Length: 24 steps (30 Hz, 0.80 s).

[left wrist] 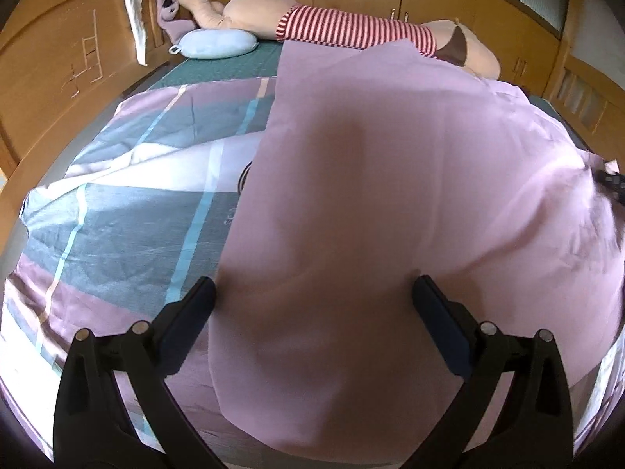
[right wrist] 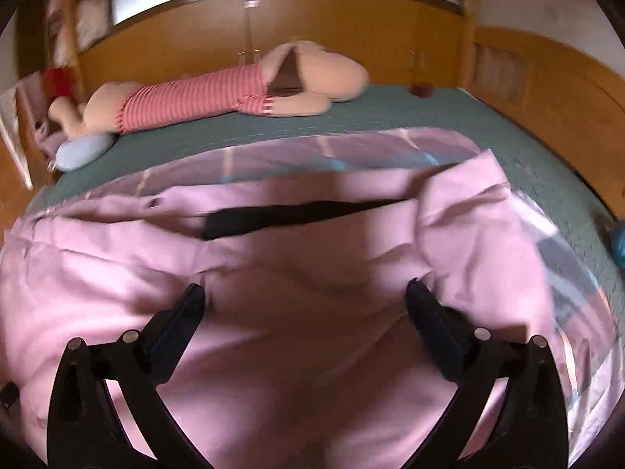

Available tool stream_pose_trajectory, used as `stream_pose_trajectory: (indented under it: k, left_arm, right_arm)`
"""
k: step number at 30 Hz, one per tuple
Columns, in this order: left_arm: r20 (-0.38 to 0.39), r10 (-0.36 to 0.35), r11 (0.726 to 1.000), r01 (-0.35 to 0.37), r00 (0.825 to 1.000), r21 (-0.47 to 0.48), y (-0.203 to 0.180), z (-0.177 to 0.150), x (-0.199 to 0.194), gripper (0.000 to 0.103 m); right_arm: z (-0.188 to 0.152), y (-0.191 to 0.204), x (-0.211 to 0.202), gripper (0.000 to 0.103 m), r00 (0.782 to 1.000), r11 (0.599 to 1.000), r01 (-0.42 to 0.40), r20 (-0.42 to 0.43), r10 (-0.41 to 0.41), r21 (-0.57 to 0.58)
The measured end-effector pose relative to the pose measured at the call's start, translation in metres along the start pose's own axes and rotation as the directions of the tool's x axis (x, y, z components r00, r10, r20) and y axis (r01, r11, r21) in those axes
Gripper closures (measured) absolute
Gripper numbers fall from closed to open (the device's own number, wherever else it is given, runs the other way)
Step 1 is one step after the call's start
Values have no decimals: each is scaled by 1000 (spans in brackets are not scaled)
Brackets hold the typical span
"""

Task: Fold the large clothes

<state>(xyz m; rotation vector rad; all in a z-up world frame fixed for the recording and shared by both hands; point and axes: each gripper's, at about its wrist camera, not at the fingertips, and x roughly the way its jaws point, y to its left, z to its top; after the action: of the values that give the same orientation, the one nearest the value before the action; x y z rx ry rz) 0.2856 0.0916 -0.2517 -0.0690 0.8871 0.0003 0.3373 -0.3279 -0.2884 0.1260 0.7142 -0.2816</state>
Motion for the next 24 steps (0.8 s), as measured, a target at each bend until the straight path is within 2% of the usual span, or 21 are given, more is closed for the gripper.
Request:
stream_pose_trajectory:
  k: [3, 4, 6, 7, 9, 10, 11, 12, 13, 15, 16, 18, 20, 21, 23, 24]
  left_arm:
    - [51, 52, 999, -53, 997, 10, -2, 1, -9, 2]
    - [93, 61, 998, -63, 994, 16, -5, 1, -17, 2]
    - [163, 22, 999, -28, 986, 34, -12, 1, -31, 2]
    - [188, -12, 999, 3, 982, 51, -16, 2, -36, 2]
    - [196, -46, 994, 25, 980, 108, -29, 2, -36, 2]
    - [181, -21, 991, -4, 983, 137, -36, 3, -29, 2]
    - [148, 49, 984, -73, 988, 163, -40, 2, -13, 2]
    - [118, 68, 982, -87, 991, 167, -38, 1, -1, 2]
    - [82, 46, 987, -58, 996, 148, -32, 1, 9, 2]
    - [40, 15, 996, -18, 999, 82, -16, 4, 19, 2]
    - [34, 24, 998, -26, 999, 65, -11, 6, 19, 2]
    - [61, 90, 994, -93, 994, 62, -7, 10, 14, 2]
    - [92, 128, 989, -134, 987, 57, -6, 12, 11, 2]
    - [119, 143, 988, -148, 983, 38, -5, 13, 5, 2]
    - [164, 133, 990, -137, 977, 15, -5, 15, -6, 2]
    - [177, 119, 992, -123, 977, 11, -6, 16, -13, 2]
  right_arm:
    - [0, -13, -35, 9, 994, 998, 39, 98, -44, 46]
    - [-2, -9, -51, 9, 992, 1000, -7, 123, 4, 24]
    - [-9, 4, -71, 9, 989, 998, -57, 133, 62, -39]
    - [-13, 7, -77, 9, 988, 995, -76, 131, 84, -59]
    - [-24, 22, -81, 9, 980, 979, -173, 78, 182, -112]
    - [-28, 30, -79, 9, 977, 971, -199, 47, 207, -130]
    - [-31, 43, -72, 9, 977, 965, -212, 7, 215, -158]
    - [-36, 48, -66, 9, 978, 962, -205, -18, 205, -180]
    - [-40, 49, -61, 10, 982, 964, -188, -31, 185, -190]
    - [-42, 34, -41, 10, 998, 980, -59, -27, 55, -190]
    - [-38, 8, -24, 8, 999, 989, 32, -15, -34, -145]
    - [-30, -51, 5, 1, 990, 992, 121, -78, -118, 29]
    - [-27, -105, 22, 1, 989, 964, 57, -150, -18, 259]
    - [-25, -111, 19, 1, 990, 955, 60, -140, -19, 291]
    - [-17, -97, -11, 3, 992, 966, 124, -35, -119, 227]
    - [-15, -81, -29, 3, 989, 973, 131, 37, -140, 188]
